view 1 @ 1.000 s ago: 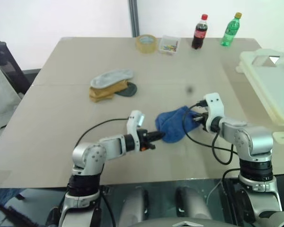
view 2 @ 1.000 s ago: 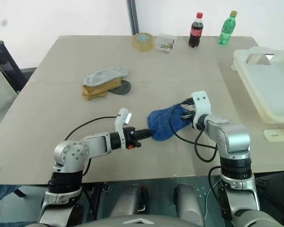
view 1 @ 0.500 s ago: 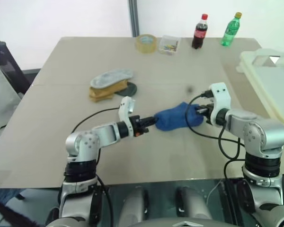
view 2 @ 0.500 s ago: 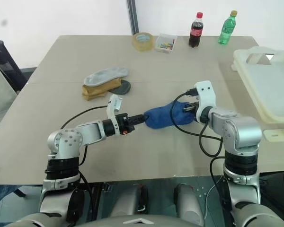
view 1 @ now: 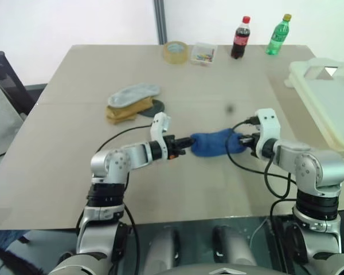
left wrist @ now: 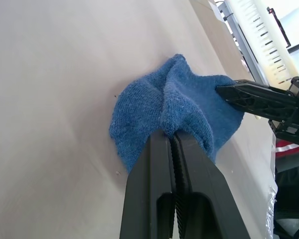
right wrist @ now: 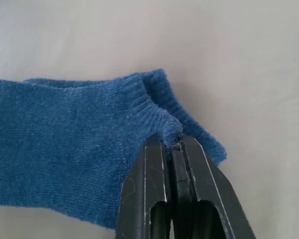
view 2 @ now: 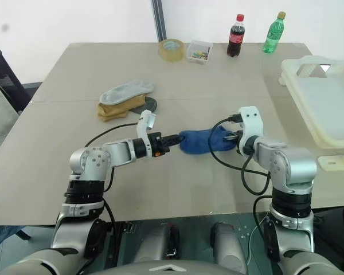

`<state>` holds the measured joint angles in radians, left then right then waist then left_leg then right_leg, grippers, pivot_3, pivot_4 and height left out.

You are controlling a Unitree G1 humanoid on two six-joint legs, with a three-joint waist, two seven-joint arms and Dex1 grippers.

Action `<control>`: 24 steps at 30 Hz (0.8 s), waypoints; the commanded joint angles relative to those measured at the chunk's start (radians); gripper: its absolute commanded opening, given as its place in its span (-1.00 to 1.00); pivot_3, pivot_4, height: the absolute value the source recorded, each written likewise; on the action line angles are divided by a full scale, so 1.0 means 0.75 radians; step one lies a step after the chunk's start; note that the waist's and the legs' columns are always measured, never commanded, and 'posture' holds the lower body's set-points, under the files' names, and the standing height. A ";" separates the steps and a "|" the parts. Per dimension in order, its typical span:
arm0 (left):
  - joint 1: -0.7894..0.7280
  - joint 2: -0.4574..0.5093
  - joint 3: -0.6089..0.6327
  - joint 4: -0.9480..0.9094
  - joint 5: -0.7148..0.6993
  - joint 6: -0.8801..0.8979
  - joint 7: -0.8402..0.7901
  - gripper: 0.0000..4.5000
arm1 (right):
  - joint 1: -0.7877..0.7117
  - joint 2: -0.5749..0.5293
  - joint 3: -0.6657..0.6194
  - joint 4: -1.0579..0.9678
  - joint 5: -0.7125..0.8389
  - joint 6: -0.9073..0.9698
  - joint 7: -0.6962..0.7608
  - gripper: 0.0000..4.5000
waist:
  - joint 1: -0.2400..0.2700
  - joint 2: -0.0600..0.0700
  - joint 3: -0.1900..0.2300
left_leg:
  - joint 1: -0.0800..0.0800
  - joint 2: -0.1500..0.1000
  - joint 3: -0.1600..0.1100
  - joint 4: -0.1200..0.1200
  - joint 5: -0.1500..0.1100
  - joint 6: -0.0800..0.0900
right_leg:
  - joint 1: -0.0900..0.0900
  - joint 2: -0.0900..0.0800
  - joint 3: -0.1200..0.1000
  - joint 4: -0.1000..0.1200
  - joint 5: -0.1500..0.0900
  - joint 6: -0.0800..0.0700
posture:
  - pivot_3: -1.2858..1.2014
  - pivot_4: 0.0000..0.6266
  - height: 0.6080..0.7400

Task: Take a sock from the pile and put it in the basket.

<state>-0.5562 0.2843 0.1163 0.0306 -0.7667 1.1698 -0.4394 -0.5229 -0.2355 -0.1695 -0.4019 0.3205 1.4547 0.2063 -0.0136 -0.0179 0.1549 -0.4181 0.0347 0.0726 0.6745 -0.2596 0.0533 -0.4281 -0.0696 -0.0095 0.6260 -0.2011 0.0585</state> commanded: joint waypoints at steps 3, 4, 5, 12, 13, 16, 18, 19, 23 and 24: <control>-0.047 0.006 0.005 0.007 0.013 -0.023 -0.023 -0.94 | -0.027 0.056 -0.097 -0.108 -0.006 0.006 -0.063 -1.00 | 0.001 0.000 0.000 | 0.000 0.000 0.000 0.000 0.000 0.000 | 0.000 0.000 0.000 0.000 0.000 0.000 | 0.03 -0.52 1.00; -0.052 0.005 0.005 0.013 0.017 -0.024 -0.025 -0.94 | -0.030 0.063 -0.103 -0.113 -0.006 0.010 -0.070 -1.00 | 0.002 0.000 0.000 | 0.000 0.000 0.000 0.000 0.000 0.000 | 0.000 0.000 0.000 0.000 0.000 0.000 | 0.03 -0.52 1.00; -0.060 0.002 0.004 0.021 0.023 -0.027 -0.026 -0.94 | -0.032 0.070 -0.107 -0.118 -0.007 0.013 -0.079 -1.00 | 0.002 0.000 0.000 | 0.000 0.000 0.000 0.000 0.000 0.000 | 0.000 0.000 0.000 0.000 0.000 0.000 | 0.03 -0.52 1.00; -0.116 -0.013 -0.021 0.093 0.071 -0.062 -0.043 -0.94 | -0.020 0.111 -0.118 -0.136 -0.008 0.017 -0.120 -1.00 | 0.000 0.000 0.000 | 0.000 0.000 0.000 0.000 0.000 0.000 | 0.000 0.000 0.000 0.000 0.000 0.000 | 0.03 -0.52 1.00; -0.116 -0.015 -0.024 0.096 0.076 -0.065 -0.046 -0.94 | -0.019 0.115 -0.119 -0.137 -0.008 0.018 -0.125 -1.00 | 0.000 0.000 0.000 | 0.000 0.000 0.000 0.000 0.000 0.000 | 0.000 0.000 0.000 0.000 0.000 0.000 | 0.03 -0.52 1.00; -0.122 -0.024 -0.018 0.105 0.086 -0.065 -0.046 -0.94 | -0.011 0.121 -0.117 -0.140 -0.010 0.020 -0.136 -1.00 | 0.000 0.000 0.000 | 0.000 0.000 0.000 0.000 0.000 0.000 | 0.000 0.000 0.000 0.000 0.000 0.000 | 0.03 -0.52 1.00; -0.132 -0.031 0.007 0.097 0.062 -0.042 -0.046 -0.94 | -0.010 0.123 -0.118 -0.146 -0.007 0.025 -0.140 -1.00 | 0.000 0.000 0.000 | 0.000 0.000 0.000 0.000 0.000 0.000 | 0.000 0.000 0.000 0.000 0.000 0.000 | 0.03 -0.52 1.00; -0.135 -0.030 0.020 0.086 0.041 -0.022 -0.053 -0.94 | -0.009 0.123 -0.119 -0.149 -0.005 0.027 -0.141 -1.00 | 0.000 0.000 0.000 | 0.000 0.000 0.000 0.000 0.000 0.000 | 0.000 0.000 0.000 0.000 0.000 0.000 | 0.03 -0.52 1.00; -0.138 0.000 0.044 0.043 0.003 0.008 -0.086 -0.94 | -0.007 0.123 -0.121 -0.152 -0.003 0.026 -0.145 -1.00 | 0.000 0.000 0.000 | 0.000 0.000 0.000 0.000 0.000 0.000 | -0.001 0.000 0.000 0.000 0.000 0.000 | 0.03 -0.52 1.00; -0.149 0.005 0.053 0.054 0.006 0.006 -0.081 -0.94 | -0.006 0.124 -0.120 -0.152 -0.003 0.025 -0.145 -1.00 | 0.000 0.000 0.000 | 0.000 0.000 0.000 0.000 0.000 0.000 | -0.001 0.000 0.000 0.000 0.000 0.000 | 0.03 -0.52 1.00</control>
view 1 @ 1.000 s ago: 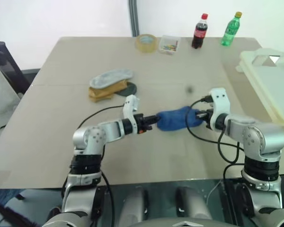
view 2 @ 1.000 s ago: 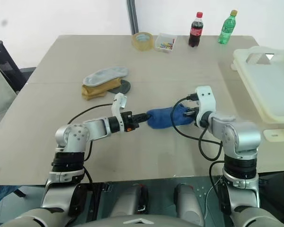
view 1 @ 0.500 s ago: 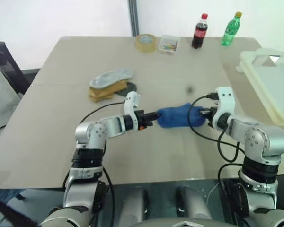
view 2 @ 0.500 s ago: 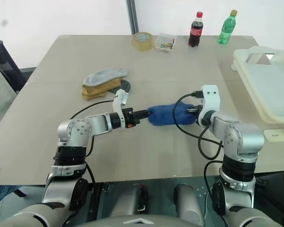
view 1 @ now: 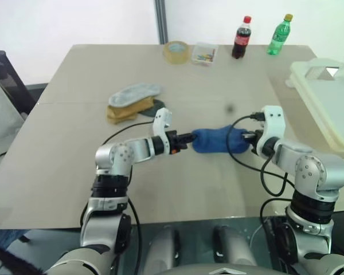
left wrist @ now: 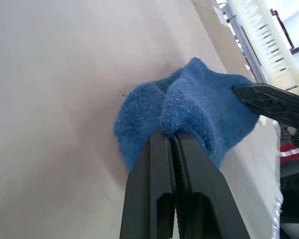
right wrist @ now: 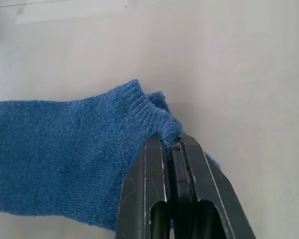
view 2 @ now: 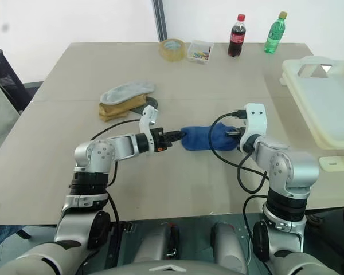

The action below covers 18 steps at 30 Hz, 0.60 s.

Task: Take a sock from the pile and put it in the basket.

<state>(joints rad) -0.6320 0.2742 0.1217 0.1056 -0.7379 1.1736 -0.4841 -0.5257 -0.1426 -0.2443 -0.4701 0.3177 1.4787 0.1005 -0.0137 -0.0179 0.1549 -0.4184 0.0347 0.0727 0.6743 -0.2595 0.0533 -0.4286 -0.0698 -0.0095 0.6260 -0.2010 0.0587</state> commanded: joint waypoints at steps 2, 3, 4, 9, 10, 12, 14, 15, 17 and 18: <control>-0.071 0.026 0.057 -0.018 -0.029 -0.006 -0.019 -0.94 | -0.003 0.002 -0.018 -0.061 0.002 -0.008 -0.005 -1.00 | 0.000 0.000 0.000 | 0.000 0.000 0.000 0.000 0.000 0.000 | 0.000 0.000 0.000 0.000 0.000 0.000 | 0.03 -0.52 1.00; -0.085 0.027 0.061 -0.005 -0.027 -0.010 -0.022 -0.94 | -0.004 0.002 -0.017 -0.060 0.002 -0.009 -0.004 -1.00 | 0.000 0.000 0.000 | 0.000 0.000 0.000 0.000 0.000 0.000 | 0.000 0.000 0.000 0.000 0.000 0.000 | 0.03 -0.52 1.00; -0.095 0.027 0.065 0.005 -0.026 -0.013 -0.024 -0.94 | -0.005 0.003 -0.015 -0.059 0.002 -0.010 -0.004 -1.00 | 0.001 0.000 0.000 | 0.000 0.000 0.000 0.000 0.000 0.000 | 0.000 0.000 0.000 0.000 0.000 0.000 | 0.03 -0.52 1.00; -0.112 0.023 0.022 0.034 0.013 -0.032 -0.042 -0.94 | -0.003 0.001 -0.013 -0.060 0.000 -0.011 -0.006 -1.00 | 0.000 0.000 0.000 | 0.000 -0.001 0.000 0.000 0.000 0.000 | 0.000 0.000 0.000 0.000 0.000 0.000 | 0.03 -0.52 1.00; -0.111 0.022 0.012 0.038 0.019 -0.031 -0.047 -0.94 | -0.003 0.001 -0.014 -0.062 0.000 -0.009 -0.006 -1.00 | 0.000 0.000 0.000 | 0.000 -0.001 0.000 0.000 0.000 0.000 | 0.000 0.000 0.000 0.000 0.000 0.000 | 0.03 -0.52 1.00; -0.108 0.022 -0.002 0.039 0.017 -0.020 -0.063 -0.94 | -0.003 0.000 -0.018 -0.071 0.000 -0.002 -0.008 -1.00 | 0.000 0.000 0.000 | 0.000 -0.001 0.000 -0.001 0.000 0.000 | 0.000 0.000 0.000 0.000 0.000 0.000 | 0.03 -0.52 1.00; -0.108 0.034 -0.014 0.038 0.004 0.017 -0.084 -0.94 | 0.001 -0.001 -0.021 -0.086 0.000 0.008 -0.009 -1.00 | 0.000 0.000 0.000 | 0.000 -0.001 0.000 -0.001 0.000 0.000 | -0.001 0.000 0.000 0.000 0.000 0.000 | 0.03 -0.52 1.00; -0.105 0.048 -0.027 0.034 0.004 0.031 -0.100 -0.94 | 0.003 0.000 -0.022 -0.091 0.000 0.012 -0.009 -1.00 | 0.000 0.000 0.000 | 0.000 -0.001 0.000 -0.001 0.000 0.000 | -0.001 0.000 0.000 0.000 0.000 0.000 | 0.03 -0.52 1.00; -0.100 0.062 -0.039 0.034 0.010 0.040 -0.119 -0.94 | 0.009 0.001 -0.022 -0.097 -0.002 0.015 -0.010 -1.00 | -0.001 0.000 0.000 | 0.000 -0.001 0.000 -0.001 0.000 0.000 | -0.001 0.000 0.000 0.000 0.000 0.000 | 0.03 -0.52 1.00; -0.101 0.063 -0.040 0.043 0.021 0.034 -0.115 -0.94 | 0.013 0.001 -0.021 -0.097 -0.003 0.014 -0.011 -1.00 | -0.001 0.000 0.000 | 0.000 -0.001 0.000 -0.001 0.000 0.000 | -0.001 0.000 0.000 0.000 0.000 0.000 | 0.03 -0.52 1.00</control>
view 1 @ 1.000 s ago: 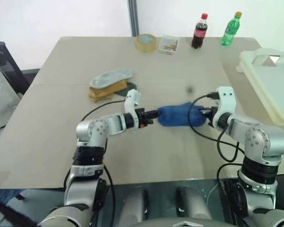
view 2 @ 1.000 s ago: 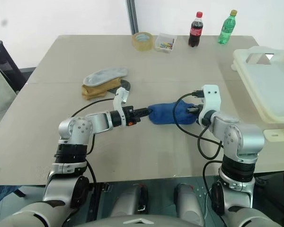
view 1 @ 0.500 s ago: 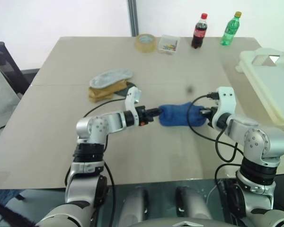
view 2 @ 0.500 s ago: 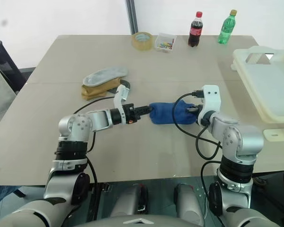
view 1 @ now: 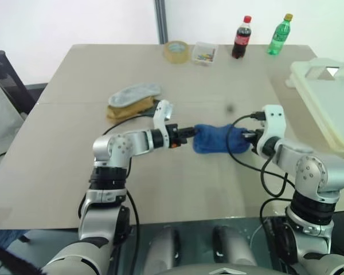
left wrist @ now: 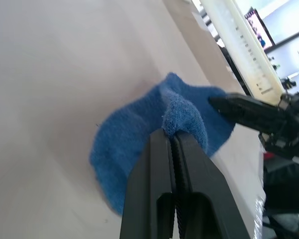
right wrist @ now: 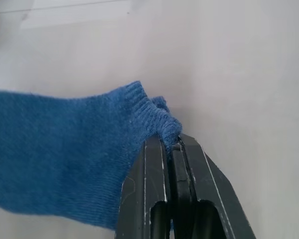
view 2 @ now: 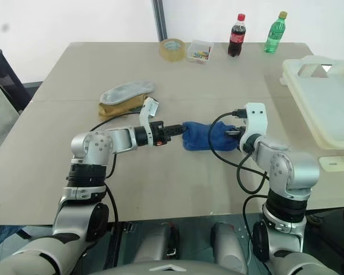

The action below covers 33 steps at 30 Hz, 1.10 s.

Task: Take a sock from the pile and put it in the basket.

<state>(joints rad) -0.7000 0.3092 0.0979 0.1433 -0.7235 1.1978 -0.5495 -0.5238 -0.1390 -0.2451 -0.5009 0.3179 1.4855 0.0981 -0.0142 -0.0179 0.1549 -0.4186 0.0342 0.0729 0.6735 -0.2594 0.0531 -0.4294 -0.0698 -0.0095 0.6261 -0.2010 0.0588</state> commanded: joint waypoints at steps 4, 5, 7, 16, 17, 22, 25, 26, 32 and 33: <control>-0.006 0.033 -0.052 0.022 0.051 -0.023 -0.045 -0.94 | 0.020 -0.001 -0.010 -0.048 -0.006 -0.004 -0.009 -1.00 | 0.001 0.000 0.000 | 0.000 0.000 0.000 0.000 0.000 0.000 | 0.000 0.000 0.000 0.000 0.000 0.000 | 0.03 -0.52 1.00; -0.010 0.033 -0.053 0.032 0.057 -0.030 -0.047 -0.94 | 0.021 -0.001 -0.007 -0.046 -0.005 -0.005 -0.007 -1.00 | 0.000 0.000 0.000 | 0.000 0.000 0.000 0.000 0.000 0.000 | 0.000 0.000 0.000 0.000 0.000 0.000 | 0.03 -0.52 1.00; -0.024 0.025 -0.042 0.056 0.064 -0.042 -0.045 -0.94 | 0.025 -0.003 -0.003 -0.044 -0.004 -0.007 -0.005 -1.00 | 0.000 0.000 0.000 | 0.000 0.000 0.000 0.000 0.000 0.000 | 0.000 0.000 0.000 0.000 0.000 0.000 | 0.03 -0.52 1.00; -0.032 -0.021 -0.027 0.076 0.083 -0.027 -0.001 -0.94 | 0.062 -0.022 0.017 -0.004 -0.026 -0.075 -0.005 -1.00 | 0.001 0.000 0.000 | 0.000 0.000 0.000 0.000 0.000 0.000 | 0.000 0.000 0.000 0.000 0.000 0.000 | 0.03 -0.52 1.00; -0.027 -0.028 -0.032 0.076 0.087 -0.030 0.002 -0.94 | 0.073 -0.029 0.028 0.000 -0.028 -0.084 0.000 -1.00 | 0.001 0.000 0.000 | 0.000 0.000 0.000 0.000 0.000 0.000 | 0.000 0.000 0.000 0.000 0.000 0.000 | 0.03 -0.52 1.00; -0.036 -0.081 0.008 0.103 0.101 -0.059 0.056 -0.94 | 0.099 -0.049 0.060 0.019 -0.036 -0.127 0.011 -1.00 | 0.001 0.000 0.000 | 0.000 -0.001 0.000 0.000 0.000 0.000 | 0.000 0.000 0.001 0.000 0.000 0.000 | 0.03 -0.52 1.00; -0.049 -0.093 0.044 0.108 0.085 -0.069 0.064 -0.94 | 0.099 -0.050 0.062 0.019 -0.036 -0.142 0.010 -1.00 | 0.000 0.000 0.000 | 0.000 -0.001 0.000 0.000 0.000 0.000 | 0.000 0.000 0.001 0.000 0.000 0.000 | 0.03 -0.52 1.00; -0.053 -0.093 0.055 0.105 0.077 -0.067 0.063 -0.94 | 0.094 -0.049 0.059 0.018 -0.037 -0.146 0.007 -1.00 | -0.002 0.000 0.000 | 0.000 -0.001 0.000 0.000 0.000 0.000 | 0.000 0.000 0.001 0.001 0.000 0.000 | 0.03 -0.52 1.00; -0.048 -0.089 0.057 0.085 0.079 -0.066 0.049 -0.94 | 0.043 -0.046 0.043 0.005 -0.037 -0.138 -0.004 -1.00 | 0.001 0.000 0.000 | 0.000 -0.001 0.000 0.000 0.000 0.000 | 0.000 0.000 0.001 0.000 0.000 0.000 | 0.03 -0.52 1.00; -0.049 -0.093 0.064 0.083 0.072 -0.064 0.048 -0.94 | 0.038 -0.045 0.041 0.003 -0.037 -0.134 -0.005 -1.00 | 0.001 0.000 0.000 | 0.000 -0.001 0.000 0.000 0.000 0.000 | 0.000 0.000 0.001 0.000 0.000 0.000 | 0.03 -0.52 1.00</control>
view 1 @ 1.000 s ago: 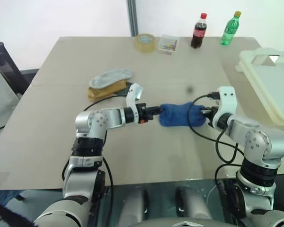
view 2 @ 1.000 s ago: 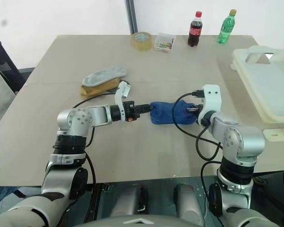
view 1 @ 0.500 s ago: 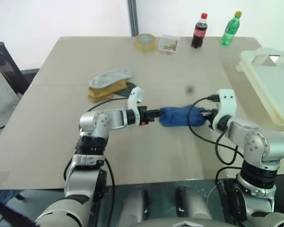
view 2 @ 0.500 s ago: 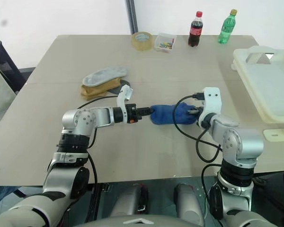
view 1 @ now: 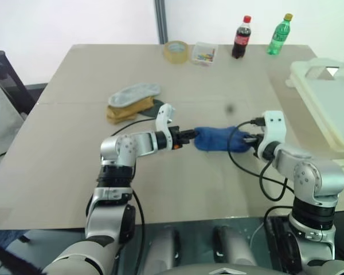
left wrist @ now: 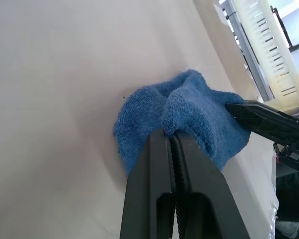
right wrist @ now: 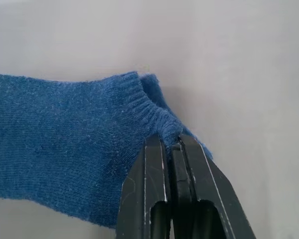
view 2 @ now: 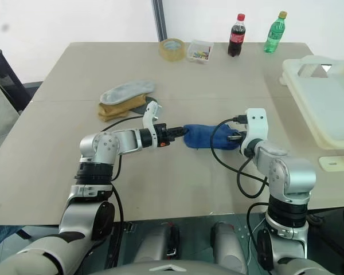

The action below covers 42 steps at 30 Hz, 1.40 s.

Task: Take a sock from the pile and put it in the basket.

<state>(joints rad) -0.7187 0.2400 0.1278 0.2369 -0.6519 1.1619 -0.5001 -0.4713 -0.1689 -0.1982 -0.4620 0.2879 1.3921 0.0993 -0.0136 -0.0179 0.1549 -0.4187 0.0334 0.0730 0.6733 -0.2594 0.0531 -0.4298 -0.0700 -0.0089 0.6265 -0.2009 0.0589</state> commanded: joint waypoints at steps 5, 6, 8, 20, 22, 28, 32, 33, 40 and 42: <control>-0.046 -0.006 0.027 -0.015 -0.015 -0.025 -0.019 -0.94 | -0.037 0.001 -0.020 -0.040 -0.003 -0.013 -0.014 -1.00 | 0.000 0.000 0.000 | 0.000 0.000 0.000 0.000 0.000 0.000 | 0.000 0.000 0.000 0.000 0.000 0.000 | 0.03 -0.52 1.00; -0.054 -0.008 0.024 -0.001 -0.009 -0.032 -0.020 -0.94 | -0.033 0.003 -0.019 -0.035 -0.005 -0.017 -0.016 -1.00 | 0.000 0.000 0.000 | 0.000 0.000 0.000 0.000 0.000 0.000 | 0.000 0.000 0.000 0.000 0.000 0.000 | 0.03 -0.52 1.00; -0.066 -0.009 0.011 0.024 0.006 -0.047 -0.026 -0.94 | -0.022 0.007 -0.017 -0.029 -0.009 -0.023 -0.021 -1.00 | 0.001 0.000 0.000 | 0.000 0.000 0.000 0.000 0.000 0.000 | 0.000 0.000 0.000 0.000 0.000 0.000 | 0.03 -0.52 1.00; -0.071 -0.043 -0.037 0.078 0.052 -0.084 -0.044 -1.00 | 0.037 0.000 -0.009 -0.032 -0.014 -0.027 -0.024 -0.70 | 0.000 0.000 0.000 | 0.000 0.000 0.000 0.000 0.000 0.000 | 0.000 0.000 0.000 0.000 0.000 0.000 | 0.03 -0.52 1.00; -0.070 -0.047 -0.040 0.089 0.061 -0.092 -0.047 -1.00 | 0.042 -0.009 -0.003 -0.029 -0.016 -0.033 -0.021 -0.36 | 0.000 0.000 0.000 | 0.000 0.000 0.000 0.000 0.000 0.000 | 0.000 0.000 0.000 0.000 0.000 0.000 | 0.03 -0.52 1.00; -0.060 -0.041 -0.045 0.081 0.073 -0.089 -0.059 -1.00 | 0.030 -0.009 -0.009 -0.048 -0.034 -0.043 -0.049 0.59 | 0.000 0.000 0.000 | 0.000 0.000 0.000 0.000 0.000 0.000 | 0.000 0.000 0.000 0.000 0.000 0.000 | 0.03 -0.52 1.00; -0.058 -0.043 -0.051 0.084 0.083 -0.093 -0.067 -1.00 | -0.001 -0.046 0.030 -0.046 -0.039 -0.194 -0.012 0.59 | 0.000 0.000 0.000 | 0.000 0.000 0.000 0.000 0.000 0.000 | 0.000 0.000 0.000 0.000 0.000 0.000 | 0.03 -0.52 1.00; -0.059 -0.046 -0.055 0.083 0.085 -0.095 -0.070 -1.00 | 0.000 -0.068 0.076 -0.030 -0.053 -0.296 0.020 0.59 | 0.000 0.000 0.000 | 0.000 0.000 0.000 0.000 0.000 0.000 | 0.000 0.000 0.000 0.000 0.000 0.000 | 0.03 -0.52 1.00; -0.056 -0.045 -0.072 0.075 0.095 -0.094 -0.078 -1.00 | 0.109 -0.208 0.354 0.113 -0.155 -0.685 0.167 0.59 | 0.000 0.000 0.000 | 0.000 -0.001 0.000 0.000 0.000 0.000 | 0.000 0.000 0.000 0.000 0.000 0.000 | 0.03 -0.52 1.00; -0.056 -0.038 -0.084 0.075 0.103 -0.093 -0.082 -1.00 | 0.132 -0.191 0.373 0.168 -0.156 -0.752 0.186 0.59 | 0.000 0.000 0.000 | 0.000 -0.001 0.000 0.000 0.000 -0.001 | 0.000 0.000 0.001 0.000 0.000 0.000 | 0.03 -0.52 1.00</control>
<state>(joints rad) -0.7518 0.2084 0.0686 0.3109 -0.5742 1.1021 -0.5496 -0.3677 -0.3112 0.0825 -0.3270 0.1759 0.8853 0.2268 -0.0139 -0.0181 0.1550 -0.4187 0.0327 0.0734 0.6733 -0.2591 0.0528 -0.4298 -0.0701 -0.0082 0.6264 -0.2009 0.0592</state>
